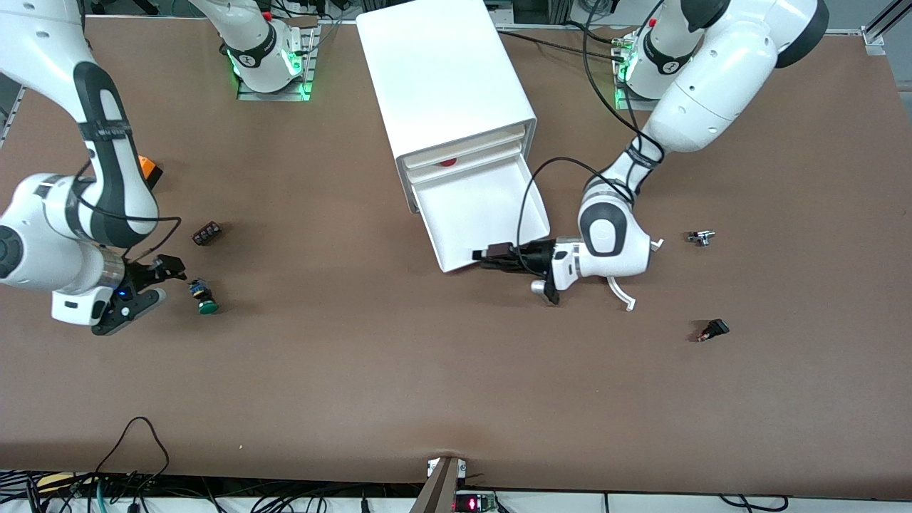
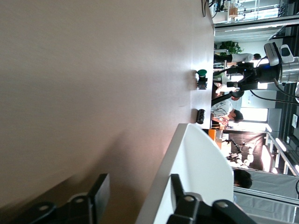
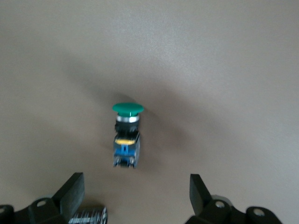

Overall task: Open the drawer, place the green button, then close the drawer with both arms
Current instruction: 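Grasp the green button with the right gripper while the left gripper withdraws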

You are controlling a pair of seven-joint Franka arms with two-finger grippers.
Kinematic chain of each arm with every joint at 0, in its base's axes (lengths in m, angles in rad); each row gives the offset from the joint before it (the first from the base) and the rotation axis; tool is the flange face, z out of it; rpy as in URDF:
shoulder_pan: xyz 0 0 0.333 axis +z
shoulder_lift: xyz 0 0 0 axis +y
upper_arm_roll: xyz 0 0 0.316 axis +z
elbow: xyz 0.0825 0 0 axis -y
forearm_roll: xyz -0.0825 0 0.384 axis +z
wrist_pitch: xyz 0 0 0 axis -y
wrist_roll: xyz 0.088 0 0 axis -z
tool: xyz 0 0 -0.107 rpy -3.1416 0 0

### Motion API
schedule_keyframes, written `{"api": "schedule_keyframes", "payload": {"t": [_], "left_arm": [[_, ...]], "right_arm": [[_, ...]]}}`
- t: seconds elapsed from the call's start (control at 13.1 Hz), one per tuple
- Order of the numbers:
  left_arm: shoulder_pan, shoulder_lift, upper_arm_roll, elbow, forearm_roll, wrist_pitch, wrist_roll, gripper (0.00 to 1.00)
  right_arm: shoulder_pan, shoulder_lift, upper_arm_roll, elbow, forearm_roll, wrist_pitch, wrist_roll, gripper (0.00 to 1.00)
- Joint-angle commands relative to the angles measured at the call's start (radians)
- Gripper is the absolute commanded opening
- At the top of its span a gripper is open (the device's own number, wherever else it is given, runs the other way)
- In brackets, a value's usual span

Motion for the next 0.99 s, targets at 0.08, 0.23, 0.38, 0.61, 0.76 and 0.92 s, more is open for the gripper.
{"api": "schedule_keyframes", "payload": {"t": [0.08, 0.23, 0.38, 0.61, 0.76, 0.92], "left_arm": [[0.133, -0.104, 0.002, -0.094, 0.177, -0.101, -0.090, 1.00], [0.172, -0.153, 0.005, -0.098, 0.266, -0.160, -0.158, 1.00], [0.202, -0.245, 0.014, -0.098, 0.440, -0.195, -0.313, 1.00], [0.227, -0.418, 0.014, -0.088, 0.809, -0.220, -0.571, 1.00], [0.244, -0.501, 0.014, -0.077, 1.002, -0.296, -0.630, 1.00], [0.285, -0.527, 0.011, -0.005, 1.170, -0.386, -0.627, 1.00]], "right_arm": [[-0.011, -0.005, 0.015, -0.116, 0.033, 0.141, -0.022, 0.98], [-0.013, -0.007, 0.018, -0.172, 0.052, 0.192, -0.022, 0.96], [-0.013, -0.010, 0.018, -0.193, 0.063, 0.204, -0.025, 0.84], [-0.013, -0.007, 0.018, -0.195, 0.063, 0.212, -0.039, 0.69], [-0.014, -0.005, 0.018, -0.216, 0.064, 0.253, -0.062, 0.57], [-0.016, -0.005, 0.018, -0.217, 0.064, 0.252, -0.060, 0.33]]}}
